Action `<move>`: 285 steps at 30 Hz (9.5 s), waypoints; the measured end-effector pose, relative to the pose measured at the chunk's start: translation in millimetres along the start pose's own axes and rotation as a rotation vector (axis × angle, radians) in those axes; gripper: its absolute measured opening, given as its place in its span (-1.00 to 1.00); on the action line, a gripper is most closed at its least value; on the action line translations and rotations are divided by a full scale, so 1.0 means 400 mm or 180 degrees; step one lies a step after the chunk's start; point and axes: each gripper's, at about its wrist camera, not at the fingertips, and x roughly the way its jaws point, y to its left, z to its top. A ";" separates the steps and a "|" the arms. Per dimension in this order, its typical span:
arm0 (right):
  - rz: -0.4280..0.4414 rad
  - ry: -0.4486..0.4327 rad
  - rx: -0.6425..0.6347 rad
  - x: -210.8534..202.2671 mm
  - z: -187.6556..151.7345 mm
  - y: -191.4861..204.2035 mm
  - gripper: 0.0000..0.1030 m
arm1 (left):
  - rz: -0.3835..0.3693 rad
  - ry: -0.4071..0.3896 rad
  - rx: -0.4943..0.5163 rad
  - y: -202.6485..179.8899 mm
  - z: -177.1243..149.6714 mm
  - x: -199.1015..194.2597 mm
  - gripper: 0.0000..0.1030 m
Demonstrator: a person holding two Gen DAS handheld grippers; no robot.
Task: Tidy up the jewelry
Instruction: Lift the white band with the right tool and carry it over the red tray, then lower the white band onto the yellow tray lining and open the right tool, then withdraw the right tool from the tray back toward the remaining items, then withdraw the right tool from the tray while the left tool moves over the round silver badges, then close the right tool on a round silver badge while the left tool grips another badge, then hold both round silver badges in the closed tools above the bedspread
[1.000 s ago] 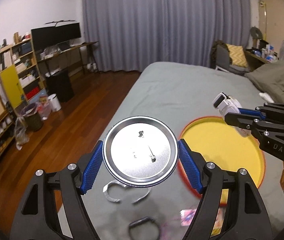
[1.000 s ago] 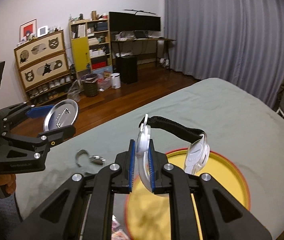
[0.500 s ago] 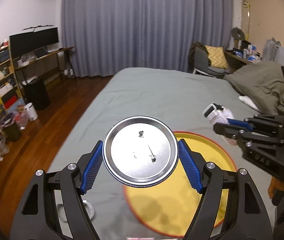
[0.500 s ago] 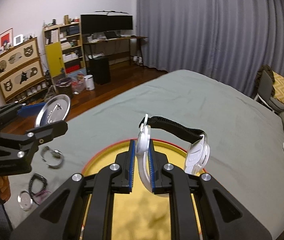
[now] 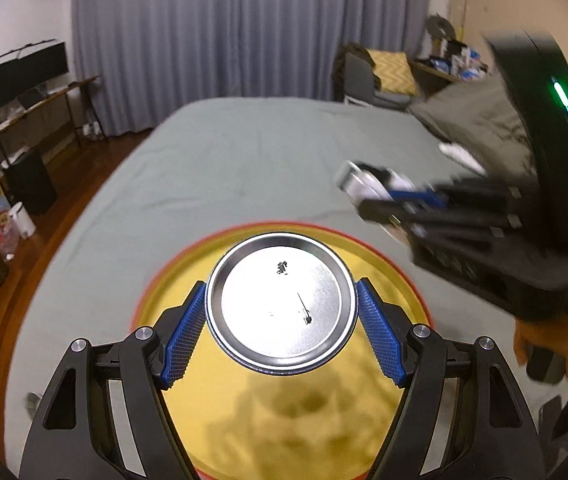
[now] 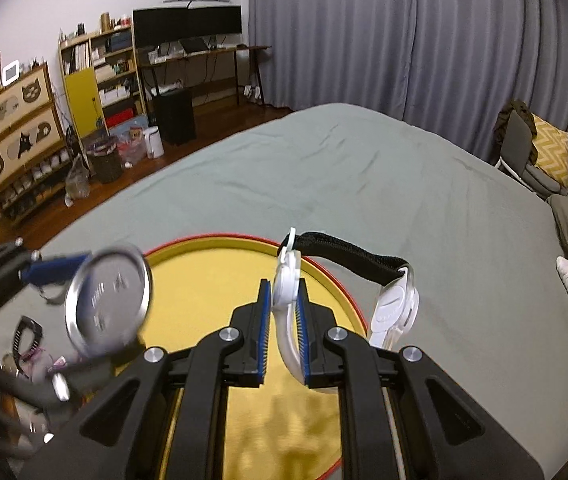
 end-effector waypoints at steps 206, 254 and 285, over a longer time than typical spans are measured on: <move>0.1114 0.0940 -0.0445 0.005 -0.455 0.638 0.80 | 0.0597 0.0880 -0.0547 0.484 -0.675 -0.198 0.90; 0.1308 0.0767 -0.0312 -0.027 -0.453 0.604 -0.88 | 0.0575 0.0836 -0.0548 0.487 -0.673 -0.208 0.90; 0.1316 0.0657 -0.0289 -0.055 -0.433 0.590 -0.96 | 0.0554 0.0685 -0.0551 0.482 -0.665 -0.232 0.41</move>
